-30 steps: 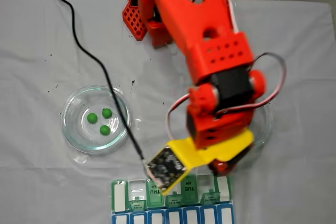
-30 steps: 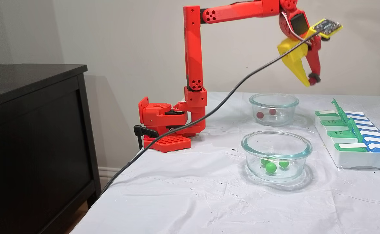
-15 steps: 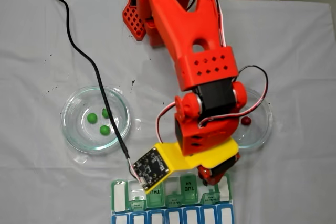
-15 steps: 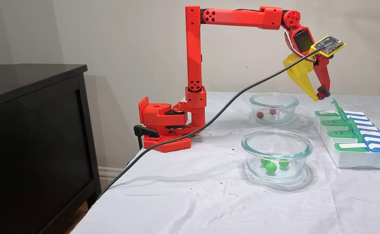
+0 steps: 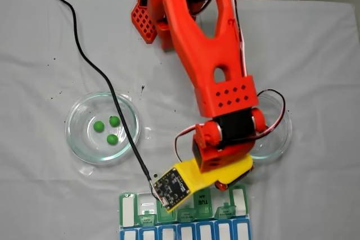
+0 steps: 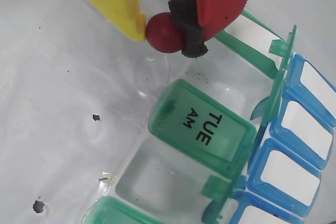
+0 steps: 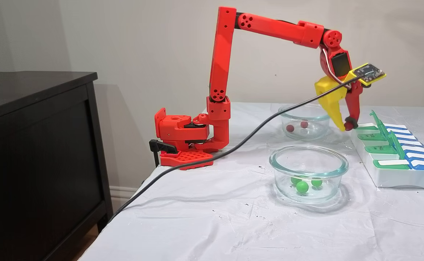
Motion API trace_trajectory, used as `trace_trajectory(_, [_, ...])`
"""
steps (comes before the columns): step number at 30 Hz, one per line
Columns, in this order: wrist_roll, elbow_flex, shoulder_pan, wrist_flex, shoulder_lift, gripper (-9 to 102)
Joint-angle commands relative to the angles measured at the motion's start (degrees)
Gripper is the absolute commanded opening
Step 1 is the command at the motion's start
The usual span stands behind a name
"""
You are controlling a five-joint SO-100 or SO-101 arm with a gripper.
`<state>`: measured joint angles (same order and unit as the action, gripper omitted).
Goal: Sort medicines into box.
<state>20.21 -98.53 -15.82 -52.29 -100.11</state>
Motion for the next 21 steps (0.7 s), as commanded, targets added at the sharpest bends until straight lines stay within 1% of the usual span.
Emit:
trace_trajectory(1, [1.0, 8.4, -0.4, 1.1, -1.2, 0])
trace_trajectory(7, [1.8, 10.5, 0.0, -1.8, -3.1, 0])
trace_trajectory(14, [2.1, 11.3, -0.1, 1.5, 0.9, 0])
trace_trajectory(17, [2.3, 10.6, -0.1, 4.5, 1.8, 0])
trace_trajectory(21, [2.4, 12.0, 0.4, 4.6, 2.3, 0])
